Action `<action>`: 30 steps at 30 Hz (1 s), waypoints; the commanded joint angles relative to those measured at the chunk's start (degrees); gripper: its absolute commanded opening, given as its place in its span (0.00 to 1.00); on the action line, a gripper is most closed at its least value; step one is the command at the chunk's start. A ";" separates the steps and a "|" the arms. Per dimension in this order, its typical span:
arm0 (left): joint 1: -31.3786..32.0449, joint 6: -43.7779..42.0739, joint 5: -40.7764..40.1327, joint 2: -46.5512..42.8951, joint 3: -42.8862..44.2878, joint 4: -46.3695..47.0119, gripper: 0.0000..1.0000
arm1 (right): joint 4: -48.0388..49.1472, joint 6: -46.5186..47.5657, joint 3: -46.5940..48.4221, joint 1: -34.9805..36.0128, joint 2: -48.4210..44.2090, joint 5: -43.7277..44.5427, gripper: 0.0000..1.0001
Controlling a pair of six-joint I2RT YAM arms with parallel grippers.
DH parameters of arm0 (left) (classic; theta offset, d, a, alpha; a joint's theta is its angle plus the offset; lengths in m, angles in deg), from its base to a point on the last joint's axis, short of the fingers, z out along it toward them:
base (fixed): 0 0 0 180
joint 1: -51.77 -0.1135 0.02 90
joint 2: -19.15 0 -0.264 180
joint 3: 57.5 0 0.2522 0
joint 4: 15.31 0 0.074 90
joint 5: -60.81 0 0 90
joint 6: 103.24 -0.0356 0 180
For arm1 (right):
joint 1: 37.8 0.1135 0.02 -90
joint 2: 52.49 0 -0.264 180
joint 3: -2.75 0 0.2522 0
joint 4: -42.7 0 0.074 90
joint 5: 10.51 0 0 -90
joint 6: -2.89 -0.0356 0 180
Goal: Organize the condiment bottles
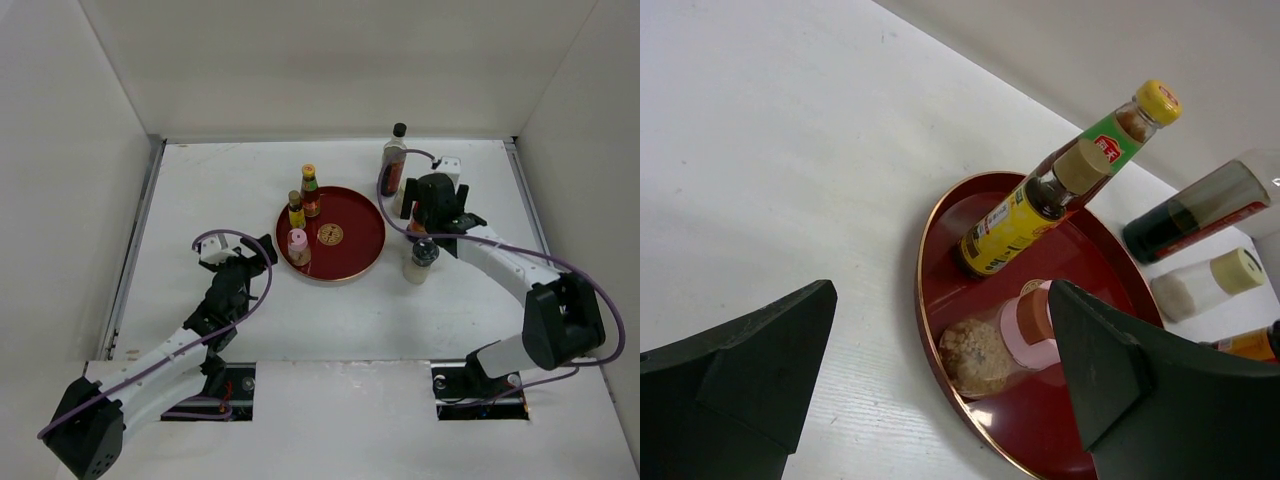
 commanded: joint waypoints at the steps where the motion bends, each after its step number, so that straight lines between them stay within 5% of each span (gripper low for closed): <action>1: -0.52 0.90 1.37 0.04 0.00 3.08 0.88 | 0.80 -0.78 0.70 -1.78 0.97 -4.38 1.00; 12: -1.40 1.25 2.59 1.80 0.09 3.87 0.88 | 4.40 -2.36 0.44 -4.60 5.72 -10.53 0.99; 17: -1.49 1.34 2.77 1.80 0.09 3.87 0.88 | 5.46 -2.89 0.09 -4.42 3.88 -9.31 0.67; 25: -1.75 1.34 2.86 1.89 0.00 3.96 0.88 | 9.41 2.99 1.66 2.69 -4.64 0.53 0.61; 30: -2.11 1.34 2.86 0.75 -0.26 3.61 0.87 | 12.22 4.93 5.70 7.00 -4.04 -0.77 0.60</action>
